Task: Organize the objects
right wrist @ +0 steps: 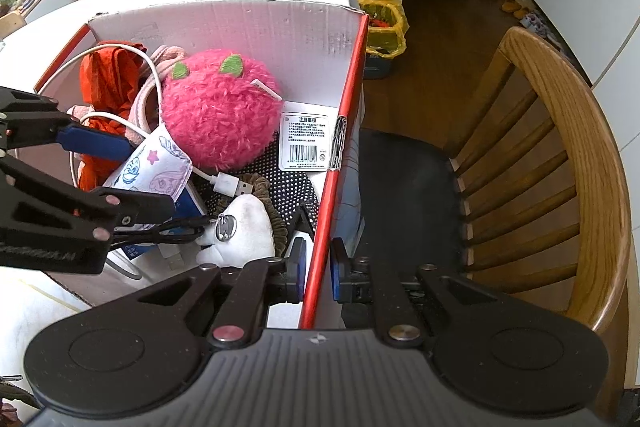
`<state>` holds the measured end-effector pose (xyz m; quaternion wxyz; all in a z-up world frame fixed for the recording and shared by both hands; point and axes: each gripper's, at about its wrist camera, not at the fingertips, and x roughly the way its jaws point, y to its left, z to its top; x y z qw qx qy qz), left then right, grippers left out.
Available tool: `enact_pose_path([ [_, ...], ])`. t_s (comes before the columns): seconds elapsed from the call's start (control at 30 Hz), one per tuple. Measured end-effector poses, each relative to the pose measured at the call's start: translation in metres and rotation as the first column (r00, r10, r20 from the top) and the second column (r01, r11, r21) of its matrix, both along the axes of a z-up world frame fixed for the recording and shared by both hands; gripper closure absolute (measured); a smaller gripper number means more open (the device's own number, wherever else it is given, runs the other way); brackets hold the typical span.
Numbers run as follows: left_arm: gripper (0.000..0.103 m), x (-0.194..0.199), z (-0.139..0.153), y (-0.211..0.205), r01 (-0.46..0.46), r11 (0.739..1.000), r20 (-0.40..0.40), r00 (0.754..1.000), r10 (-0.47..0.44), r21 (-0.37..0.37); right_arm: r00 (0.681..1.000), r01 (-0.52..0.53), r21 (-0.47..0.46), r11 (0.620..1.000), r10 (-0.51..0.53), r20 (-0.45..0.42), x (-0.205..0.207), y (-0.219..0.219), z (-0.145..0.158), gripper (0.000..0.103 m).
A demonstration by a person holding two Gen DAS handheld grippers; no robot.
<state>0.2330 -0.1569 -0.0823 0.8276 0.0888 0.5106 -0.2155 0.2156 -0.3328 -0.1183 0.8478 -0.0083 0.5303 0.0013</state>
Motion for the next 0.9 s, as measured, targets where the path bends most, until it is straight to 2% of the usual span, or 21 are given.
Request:
enact_pose_path([
  [0.17,0.018,-0.008,0.011,0.002,-0.027,0.999,0.039,0.999,0.027,-0.02,1.0,-0.01,0.006,1.0,0.01,0.001,-0.001,-0.002,0.0,0.09],
  [0.3,0.015,-0.014,0.019,0.004,-0.059,0.997,0.061,0.996,0.062,-0.044,1.0,-0.017,0.007,1.0,0.017,0.003,-0.001,-0.002,0.0,0.09],
  [0.47,0.005,-0.027,0.034,0.012,-0.105,0.992,0.098,0.989,0.112,-0.074,1.0,-0.017,0.014,1.0,0.017,0.004,-0.001,-0.004,0.0,0.09],
  [0.7,0.002,-0.043,0.047,0.025,-0.165,0.98,0.14,0.974,0.18,-0.11,1.0,-0.017,0.017,1.0,0.017,0.026,-0.003,-0.005,0.003,0.09],
  [0.9,0.001,-0.053,0.051,0.039,-0.189,0.971,0.142,0.968,0.209,-0.146,0.998,0.004,0.006,1.0,-0.004,0.066,-0.006,-0.003,0.015,0.09],
])
